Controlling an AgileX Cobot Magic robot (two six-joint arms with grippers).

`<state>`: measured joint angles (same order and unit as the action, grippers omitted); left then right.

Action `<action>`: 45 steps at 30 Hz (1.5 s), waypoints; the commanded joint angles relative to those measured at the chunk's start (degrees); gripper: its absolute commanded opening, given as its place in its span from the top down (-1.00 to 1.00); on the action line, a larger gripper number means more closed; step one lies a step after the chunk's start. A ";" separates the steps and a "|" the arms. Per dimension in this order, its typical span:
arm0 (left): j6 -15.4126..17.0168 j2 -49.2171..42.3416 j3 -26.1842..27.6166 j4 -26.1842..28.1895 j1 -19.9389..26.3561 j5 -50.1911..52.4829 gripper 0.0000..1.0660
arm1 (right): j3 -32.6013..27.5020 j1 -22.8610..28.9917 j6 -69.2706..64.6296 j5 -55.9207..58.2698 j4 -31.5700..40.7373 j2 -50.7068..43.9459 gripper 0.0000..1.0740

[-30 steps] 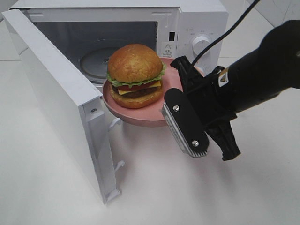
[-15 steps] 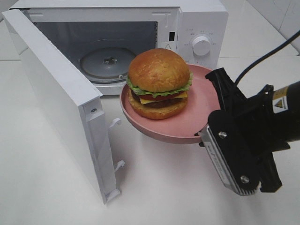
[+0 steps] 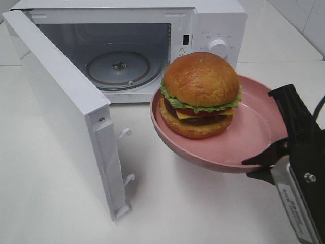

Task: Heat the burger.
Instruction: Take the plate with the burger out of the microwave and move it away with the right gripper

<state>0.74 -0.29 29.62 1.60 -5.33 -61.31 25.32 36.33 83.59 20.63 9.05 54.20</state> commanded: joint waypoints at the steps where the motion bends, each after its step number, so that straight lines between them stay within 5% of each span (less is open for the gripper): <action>1: -0.17 -0.29 0.00 0.23 0.11 -0.06 -0.88 | -0.63 -0.29 -4.07 0.40 -3.50 -5.79 1.00; 20: -0.17 -0.29 0.00 0.23 0.11 -0.06 -0.88 | -3.21 -0.29 -25.27 17.30 -19.48 -20.80 0.99; 45: -0.17 -0.29 0.00 0.23 0.11 -0.06 -0.88 | -5.79 -0.29 -58.44 22.00 -38.04 -22.35 1.00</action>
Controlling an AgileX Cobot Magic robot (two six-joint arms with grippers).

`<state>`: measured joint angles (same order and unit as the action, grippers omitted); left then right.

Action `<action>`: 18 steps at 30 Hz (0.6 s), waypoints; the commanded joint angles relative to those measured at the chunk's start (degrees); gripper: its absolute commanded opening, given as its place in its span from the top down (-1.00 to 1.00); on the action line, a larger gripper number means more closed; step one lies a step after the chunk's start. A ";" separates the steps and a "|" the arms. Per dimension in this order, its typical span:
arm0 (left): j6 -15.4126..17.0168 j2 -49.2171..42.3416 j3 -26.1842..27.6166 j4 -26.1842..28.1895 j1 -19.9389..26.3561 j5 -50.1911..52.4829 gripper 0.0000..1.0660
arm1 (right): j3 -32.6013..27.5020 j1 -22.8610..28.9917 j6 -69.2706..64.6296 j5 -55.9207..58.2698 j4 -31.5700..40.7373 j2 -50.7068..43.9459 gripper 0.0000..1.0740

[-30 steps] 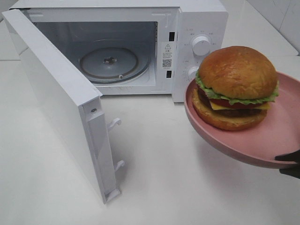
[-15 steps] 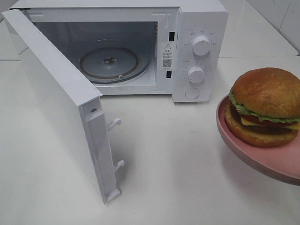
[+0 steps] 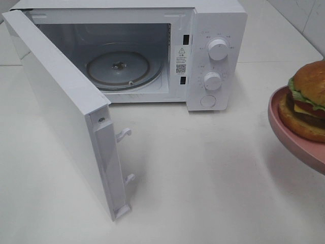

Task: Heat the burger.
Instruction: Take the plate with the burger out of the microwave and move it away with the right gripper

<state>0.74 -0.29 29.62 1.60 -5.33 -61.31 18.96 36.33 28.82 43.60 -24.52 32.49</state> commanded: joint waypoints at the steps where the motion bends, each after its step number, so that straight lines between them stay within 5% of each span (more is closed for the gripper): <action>1: -0.17 -0.29 0.00 0.23 0.11 -0.06 -0.88 | 0.57 -0.29 -4.98 -0.29 -5.10 -0.63 1.00; 18: -0.17 -0.29 0.00 0.23 0.11 -0.06 -0.88 | 0.57 -0.29 -24.12 9.63 -14.73 -0.63 1.00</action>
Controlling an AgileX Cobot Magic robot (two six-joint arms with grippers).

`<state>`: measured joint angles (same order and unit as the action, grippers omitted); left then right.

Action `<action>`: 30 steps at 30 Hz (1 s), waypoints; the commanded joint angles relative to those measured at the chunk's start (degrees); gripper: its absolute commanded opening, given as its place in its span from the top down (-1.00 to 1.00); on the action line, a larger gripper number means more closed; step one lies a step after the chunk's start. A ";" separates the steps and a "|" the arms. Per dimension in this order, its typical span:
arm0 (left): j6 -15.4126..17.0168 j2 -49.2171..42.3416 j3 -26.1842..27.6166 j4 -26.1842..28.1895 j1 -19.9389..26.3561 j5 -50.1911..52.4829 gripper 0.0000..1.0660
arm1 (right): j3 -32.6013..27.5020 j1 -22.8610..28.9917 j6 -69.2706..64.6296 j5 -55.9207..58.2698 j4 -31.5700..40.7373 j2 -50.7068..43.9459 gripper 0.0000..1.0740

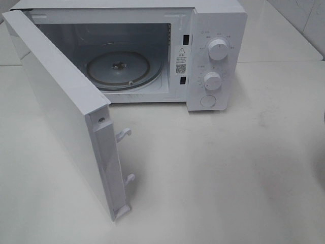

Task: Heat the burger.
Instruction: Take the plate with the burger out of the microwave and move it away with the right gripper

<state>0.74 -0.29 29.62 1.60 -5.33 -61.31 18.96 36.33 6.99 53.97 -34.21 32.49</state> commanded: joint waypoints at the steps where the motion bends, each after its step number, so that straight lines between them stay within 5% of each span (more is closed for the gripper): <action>1: -0.17 -0.29 0.00 0.23 0.11 -0.06 -0.88 | 0.57 -0.29 -2.29 -0.74 -5.04 -0.63 1.00; 30: -0.17 -0.29 0.00 0.23 0.11 -0.06 -0.88 | 5.73 -0.29 -17.42 1.95 -9.45 10.03 1.00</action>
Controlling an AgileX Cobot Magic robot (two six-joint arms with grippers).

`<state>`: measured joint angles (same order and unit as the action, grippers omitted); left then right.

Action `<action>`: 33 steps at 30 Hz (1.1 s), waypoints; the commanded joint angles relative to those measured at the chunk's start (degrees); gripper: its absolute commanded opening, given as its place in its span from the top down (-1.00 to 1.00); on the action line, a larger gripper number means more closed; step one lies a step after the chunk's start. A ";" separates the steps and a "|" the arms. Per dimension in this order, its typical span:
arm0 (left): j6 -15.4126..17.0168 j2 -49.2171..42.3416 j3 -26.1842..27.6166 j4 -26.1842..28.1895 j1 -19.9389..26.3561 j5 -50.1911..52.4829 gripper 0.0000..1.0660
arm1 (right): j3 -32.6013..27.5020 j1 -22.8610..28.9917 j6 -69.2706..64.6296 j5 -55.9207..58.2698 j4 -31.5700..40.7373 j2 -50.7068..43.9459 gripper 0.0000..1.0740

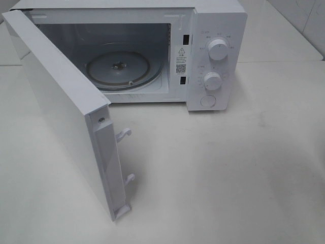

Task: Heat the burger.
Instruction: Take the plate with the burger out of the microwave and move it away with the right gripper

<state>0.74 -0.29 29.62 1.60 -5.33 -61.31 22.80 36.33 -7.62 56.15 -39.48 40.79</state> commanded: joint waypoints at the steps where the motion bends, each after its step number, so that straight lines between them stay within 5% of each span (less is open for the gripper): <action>1: -0.17 -0.29 0.00 0.23 0.11 -0.06 -0.88 | 2.75 -0.29 -5.50 0.29 -4.41 3.72 1.00; 33: -0.17 -0.29 0.00 0.23 0.11 -0.06 -0.88 | 12.89 -0.29 -32.83 8.25 -4.47 34.15 1.00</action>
<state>0.74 -0.29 29.62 1.60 -5.33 -61.31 35.35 36.33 -39.25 62.11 -40.28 74.83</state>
